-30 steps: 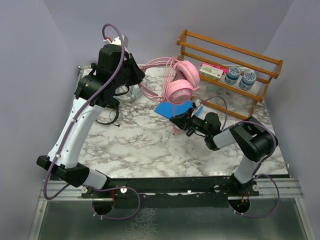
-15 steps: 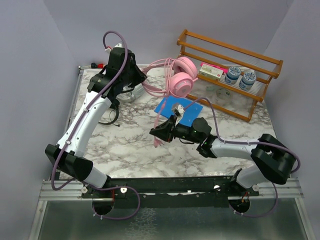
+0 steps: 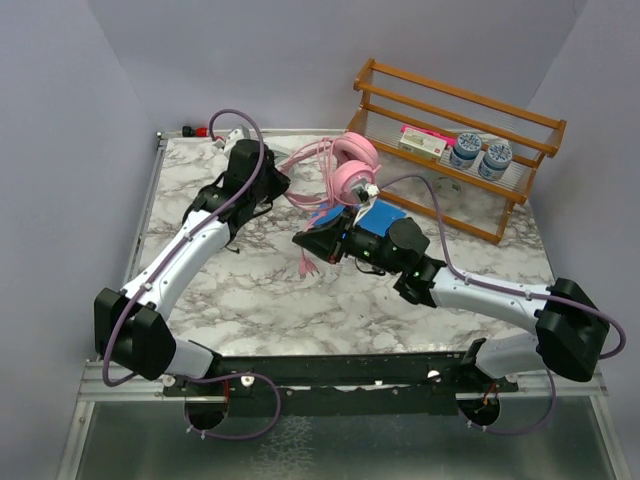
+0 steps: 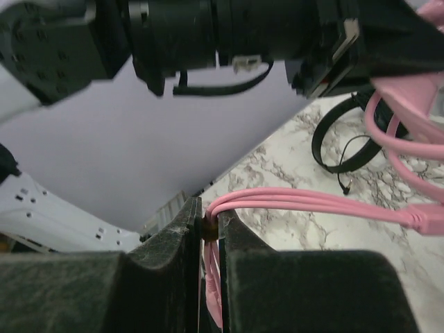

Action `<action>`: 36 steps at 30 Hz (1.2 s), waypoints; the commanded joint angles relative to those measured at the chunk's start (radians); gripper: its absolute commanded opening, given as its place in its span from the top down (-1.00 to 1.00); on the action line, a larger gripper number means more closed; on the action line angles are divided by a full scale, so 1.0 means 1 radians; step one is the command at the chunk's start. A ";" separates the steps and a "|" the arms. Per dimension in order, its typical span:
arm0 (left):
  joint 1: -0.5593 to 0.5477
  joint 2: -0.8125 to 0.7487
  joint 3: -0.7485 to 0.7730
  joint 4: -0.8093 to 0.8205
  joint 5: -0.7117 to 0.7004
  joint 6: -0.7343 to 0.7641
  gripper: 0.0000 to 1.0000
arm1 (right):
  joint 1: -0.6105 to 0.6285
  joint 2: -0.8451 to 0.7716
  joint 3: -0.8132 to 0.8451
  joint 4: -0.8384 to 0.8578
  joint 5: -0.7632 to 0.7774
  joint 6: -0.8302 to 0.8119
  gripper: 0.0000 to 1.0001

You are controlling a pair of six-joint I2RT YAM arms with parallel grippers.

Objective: Wrap the headphones
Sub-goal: Wrap the headphones cable around the headphones.

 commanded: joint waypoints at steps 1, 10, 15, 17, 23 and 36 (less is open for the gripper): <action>0.006 -0.095 -0.057 0.262 -0.013 -0.035 1.00 | 0.013 -0.023 0.070 0.006 0.129 0.098 0.90; 0.004 -0.161 -0.190 0.312 0.033 -0.042 1.00 | 0.013 0.025 0.169 0.020 0.480 0.177 0.87; 0.003 -0.175 -0.197 0.295 0.047 -0.038 1.00 | 0.012 0.083 0.249 0.001 0.618 0.207 0.55; 0.003 -0.178 -0.196 0.275 0.053 -0.034 1.00 | 0.012 0.102 0.259 0.019 0.673 0.209 0.30; 0.003 -0.176 -0.192 0.222 0.056 -0.015 1.00 | 0.007 0.164 0.347 -0.010 0.776 0.129 0.23; 0.003 -0.153 -0.120 0.054 0.027 -0.030 1.00 | -0.031 0.207 0.477 -0.275 0.767 0.019 0.17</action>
